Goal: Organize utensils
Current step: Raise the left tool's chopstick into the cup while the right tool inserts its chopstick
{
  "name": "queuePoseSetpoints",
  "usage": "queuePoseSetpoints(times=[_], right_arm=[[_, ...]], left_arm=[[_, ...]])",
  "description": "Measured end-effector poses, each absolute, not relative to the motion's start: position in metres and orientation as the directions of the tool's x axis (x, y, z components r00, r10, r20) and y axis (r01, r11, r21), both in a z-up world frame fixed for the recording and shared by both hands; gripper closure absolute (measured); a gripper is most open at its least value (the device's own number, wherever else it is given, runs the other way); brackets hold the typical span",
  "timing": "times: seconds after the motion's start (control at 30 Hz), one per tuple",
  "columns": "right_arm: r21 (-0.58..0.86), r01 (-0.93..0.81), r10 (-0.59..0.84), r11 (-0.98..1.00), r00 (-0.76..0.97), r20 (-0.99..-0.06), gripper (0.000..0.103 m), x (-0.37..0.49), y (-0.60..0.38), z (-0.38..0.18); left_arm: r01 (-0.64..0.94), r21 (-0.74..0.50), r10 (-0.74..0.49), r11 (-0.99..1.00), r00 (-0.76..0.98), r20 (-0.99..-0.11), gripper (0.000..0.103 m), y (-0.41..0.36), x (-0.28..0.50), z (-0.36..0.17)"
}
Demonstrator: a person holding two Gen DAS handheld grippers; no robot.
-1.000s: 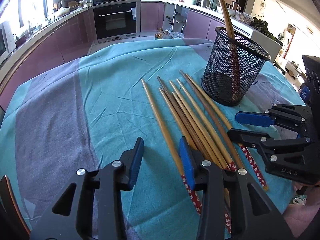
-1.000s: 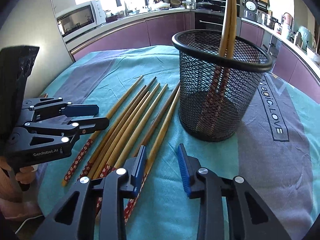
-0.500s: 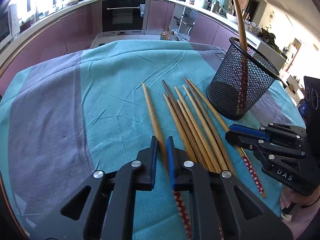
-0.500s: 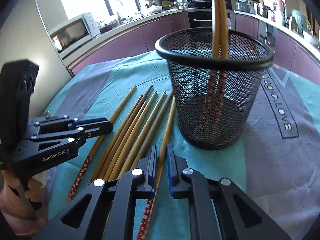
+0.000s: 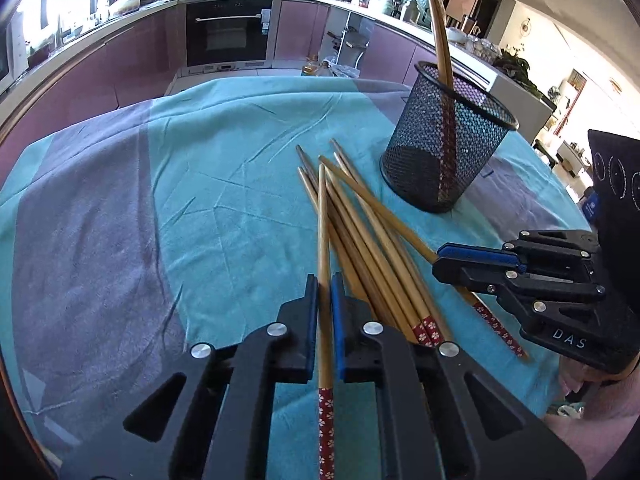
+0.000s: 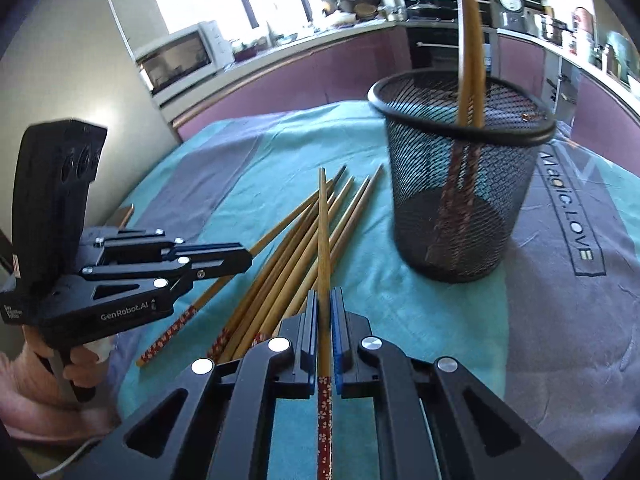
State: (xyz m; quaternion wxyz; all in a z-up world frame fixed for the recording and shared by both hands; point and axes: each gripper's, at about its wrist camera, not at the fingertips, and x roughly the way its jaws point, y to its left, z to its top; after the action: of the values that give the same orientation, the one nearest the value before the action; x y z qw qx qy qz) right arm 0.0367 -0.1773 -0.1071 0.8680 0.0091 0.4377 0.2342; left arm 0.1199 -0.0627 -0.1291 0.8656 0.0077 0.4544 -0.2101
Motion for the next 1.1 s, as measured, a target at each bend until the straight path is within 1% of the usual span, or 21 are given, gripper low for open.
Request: queuePoseSetpoints(times=[0.2,0.27,0.33,0.4,0.47,0.5,0.53,0.6,0.7,0.87,1.1], right_arm=[[0.2,-0.392,0.39,0.898,0.497,-0.775,0.095,0.042,-0.175,-0.111],[0.193,-0.39,0.383,0.9,0.498,-0.778,0.094,0.045,-0.174,-0.112],[0.199,-0.394,0.389,0.897,0.492,-0.779,0.091,0.048,-0.172,-0.112],[0.198,-0.395,0.389,0.897,0.492,-0.779,0.091,0.053,-0.171,-0.113],[0.21,-0.394,0.398,0.895,0.491,-0.775,0.092,0.056,-0.171,-0.114],[0.213,-0.394,0.4,0.894,0.491,-0.774,0.096,0.057,-0.173,-0.113],[0.215,-0.392,0.401,0.895,0.492,-0.773,0.097,0.056,-0.175,-0.113],[0.217,-0.39,0.404,0.895,0.503,-0.764,0.097,0.054,-0.178,-0.11],[0.213,-0.399,0.413,0.892,0.526,-0.744,0.097,0.048,-0.18,-0.102],[0.213,-0.409,0.432,0.887,0.574,-0.696,0.097,0.038,-0.192,-0.078],[0.225,-0.41,0.456,0.884,0.647,-0.611,0.097,0.023,-0.215,-0.043]], left_arm=[[0.393,-0.16,-0.352,0.905,0.483,-0.802,0.095,-0.064,0.119,-0.134],[0.407,-0.149,-0.35,0.901,0.48,-0.804,0.092,-0.063,0.121,-0.135],[0.417,-0.152,-0.356,0.896,0.472,-0.806,0.089,-0.067,0.126,-0.136],[0.422,-0.161,-0.366,0.892,0.465,-0.807,0.088,-0.068,0.132,-0.135],[0.423,-0.171,-0.373,0.89,0.458,-0.807,0.088,-0.068,0.138,-0.136],[0.419,-0.177,-0.375,0.89,0.455,-0.807,0.088,-0.068,0.14,-0.137],[0.415,-0.178,-0.373,0.892,0.453,-0.81,0.09,-0.069,0.142,-0.136],[0.407,-0.17,-0.362,0.898,0.46,-0.811,0.094,-0.07,0.143,-0.136],[0.393,-0.181,-0.366,0.901,0.467,-0.805,0.095,-0.067,0.141,-0.133],[0.405,-0.198,-0.398,0.893,0.502,-0.768,0.096,-0.06,0.132,-0.114],[0.461,-0.241,-0.488,0.854,0.551,-0.677,0.096,-0.055,0.118,-0.064]])
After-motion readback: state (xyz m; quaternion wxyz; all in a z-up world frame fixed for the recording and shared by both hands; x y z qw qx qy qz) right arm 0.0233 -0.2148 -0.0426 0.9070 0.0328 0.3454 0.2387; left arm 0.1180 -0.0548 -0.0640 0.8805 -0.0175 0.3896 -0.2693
